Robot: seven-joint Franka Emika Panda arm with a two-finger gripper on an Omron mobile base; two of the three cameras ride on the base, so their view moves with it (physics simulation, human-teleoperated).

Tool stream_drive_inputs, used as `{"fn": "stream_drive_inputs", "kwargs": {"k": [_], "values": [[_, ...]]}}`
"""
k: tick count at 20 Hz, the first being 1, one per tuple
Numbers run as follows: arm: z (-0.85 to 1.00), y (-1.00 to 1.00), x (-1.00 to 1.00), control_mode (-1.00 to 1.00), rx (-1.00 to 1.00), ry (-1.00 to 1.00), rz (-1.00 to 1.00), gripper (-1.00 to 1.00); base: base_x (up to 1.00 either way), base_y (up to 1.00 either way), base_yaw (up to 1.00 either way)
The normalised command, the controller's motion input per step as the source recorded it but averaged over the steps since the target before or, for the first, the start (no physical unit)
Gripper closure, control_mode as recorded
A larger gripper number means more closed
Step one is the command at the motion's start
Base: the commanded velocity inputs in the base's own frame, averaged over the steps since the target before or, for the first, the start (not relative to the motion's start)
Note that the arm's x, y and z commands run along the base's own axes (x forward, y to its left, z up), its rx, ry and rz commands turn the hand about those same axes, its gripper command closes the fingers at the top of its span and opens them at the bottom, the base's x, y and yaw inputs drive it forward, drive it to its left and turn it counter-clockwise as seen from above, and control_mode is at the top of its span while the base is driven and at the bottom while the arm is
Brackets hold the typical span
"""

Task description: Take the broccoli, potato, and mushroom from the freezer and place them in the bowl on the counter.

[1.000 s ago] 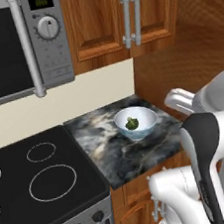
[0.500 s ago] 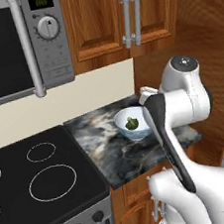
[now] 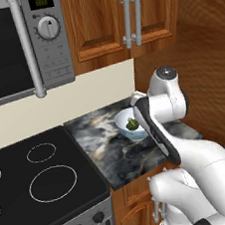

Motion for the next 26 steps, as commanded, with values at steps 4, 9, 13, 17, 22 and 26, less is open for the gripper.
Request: {"fn": "stream_drive_inputs", "kwargs": {"k": [4, 9, 13, 17, 22, 26], "values": [[-0.44, 0.0, 1.0, -1.0, 0.08, 0.22, 0.0, 1.0, 0.0, 0.0, 0.0], [-0.39, 0.0, 1.0, -1.0, 0.0, 0.16, 0.0, 1.0, 0.0, 0.0, 0.0], [-0.25, 0.01, 0.97, -1.0, 0.0, 0.05, -0.03, 1.0, 0.0, 0.0, 0.0], [-0.29, 0.0, 0.63, -1.0, 0.0, 0.0, -0.03, 1.0, 0.0, 0.0, 0.0], [-0.48, 0.0, 0.5, -1.0, 0.0, 0.0, -0.02, 1.0, 0.0, 0.0, 0.0], [-0.65, 0.0, 0.15, -1.0, 0.0, 0.01, -0.01, 1.0, 0.0, 0.0, 0.0]]}}
